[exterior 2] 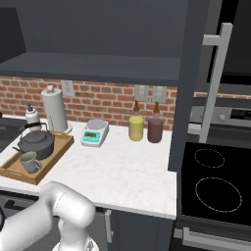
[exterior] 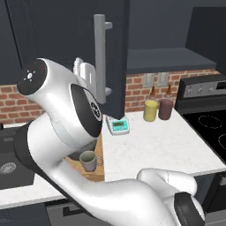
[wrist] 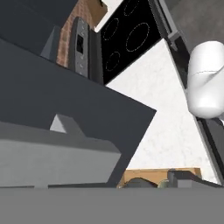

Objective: Pick the kettle from the counter and place it on the tray. Then pick the mug from the cabinet and place it on the tray. Then close the cabinet doors.

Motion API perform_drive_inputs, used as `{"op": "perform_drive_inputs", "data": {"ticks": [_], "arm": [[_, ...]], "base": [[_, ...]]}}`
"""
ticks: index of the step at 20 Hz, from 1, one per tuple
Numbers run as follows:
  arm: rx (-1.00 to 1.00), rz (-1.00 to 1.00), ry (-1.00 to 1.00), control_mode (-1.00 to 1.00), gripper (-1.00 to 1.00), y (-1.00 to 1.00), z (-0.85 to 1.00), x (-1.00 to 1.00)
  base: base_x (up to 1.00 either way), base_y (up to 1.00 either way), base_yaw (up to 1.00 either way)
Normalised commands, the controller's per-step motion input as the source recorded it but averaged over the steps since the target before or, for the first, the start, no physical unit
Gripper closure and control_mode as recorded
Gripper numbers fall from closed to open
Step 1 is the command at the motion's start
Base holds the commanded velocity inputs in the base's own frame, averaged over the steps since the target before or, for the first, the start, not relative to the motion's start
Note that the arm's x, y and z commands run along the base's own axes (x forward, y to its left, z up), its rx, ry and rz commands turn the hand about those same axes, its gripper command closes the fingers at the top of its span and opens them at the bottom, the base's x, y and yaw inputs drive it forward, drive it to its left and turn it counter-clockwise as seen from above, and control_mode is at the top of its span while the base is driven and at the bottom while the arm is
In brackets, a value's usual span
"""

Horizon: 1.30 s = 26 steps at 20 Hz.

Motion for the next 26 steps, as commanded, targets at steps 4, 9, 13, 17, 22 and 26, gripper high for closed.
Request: {"op": "perform_drive_inputs", "data": {"ticks": [4,9,13,17,22,26], "arm": [[0.00,-0.10,-0.06,-1.00,-1.00,-0.71,-0.07,0.64],[0.00,-0.05,-0.01,-1.00,-1.00,-0.56,-0.13,0.82],[0.00,0.00,0.00,-1.00,-1.00,-0.45,-0.12,0.97],[0.00,0.00,0.00,-1.00,-1.00,-0.41,-0.15,1.00],[-0.02,0.02,0.00,-1.00,-1.00,-0.35,-0.29,0.88],[-0.04,0.14,0.00,-1.00,-1.00,-0.21,-0.39,0.83]], "base": [[0.00,0.00,0.00],[0.00,0.00,0.00],[0.00,0.00,0.00],[0.00,0.00,0.00],[0.00,0.00,0.00],[0.00,0.00,0.00]]}}
